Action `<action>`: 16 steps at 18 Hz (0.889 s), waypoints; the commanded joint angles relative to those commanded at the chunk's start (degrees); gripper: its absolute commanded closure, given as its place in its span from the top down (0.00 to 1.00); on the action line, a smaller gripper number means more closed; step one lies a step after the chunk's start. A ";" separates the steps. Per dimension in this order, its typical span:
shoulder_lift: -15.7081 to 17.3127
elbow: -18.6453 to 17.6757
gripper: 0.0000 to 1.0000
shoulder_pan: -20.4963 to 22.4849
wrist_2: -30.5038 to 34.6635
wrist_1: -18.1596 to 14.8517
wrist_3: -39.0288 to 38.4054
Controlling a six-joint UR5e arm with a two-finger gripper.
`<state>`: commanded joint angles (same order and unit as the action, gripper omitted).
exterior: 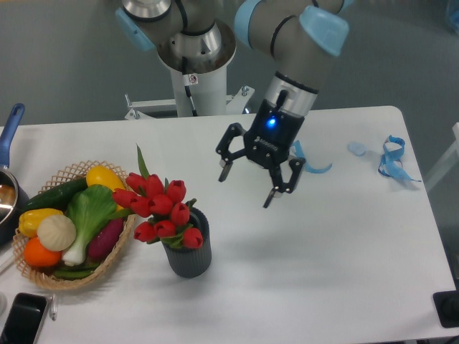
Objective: Pick up the flowers from the vase
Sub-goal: 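Move the open gripper over to the red tulip stems above the black vase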
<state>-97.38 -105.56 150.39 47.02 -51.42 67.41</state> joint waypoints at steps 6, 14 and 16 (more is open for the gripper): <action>-1.93 -0.88 1.00 -2.99 0.09 0.44 5.71; -3.16 -0.79 1.00 -5.27 -2.72 0.62 5.19; -3.08 -0.97 1.00 -5.72 -2.73 0.62 5.19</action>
<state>-100.46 -106.52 144.67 44.30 -50.80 72.60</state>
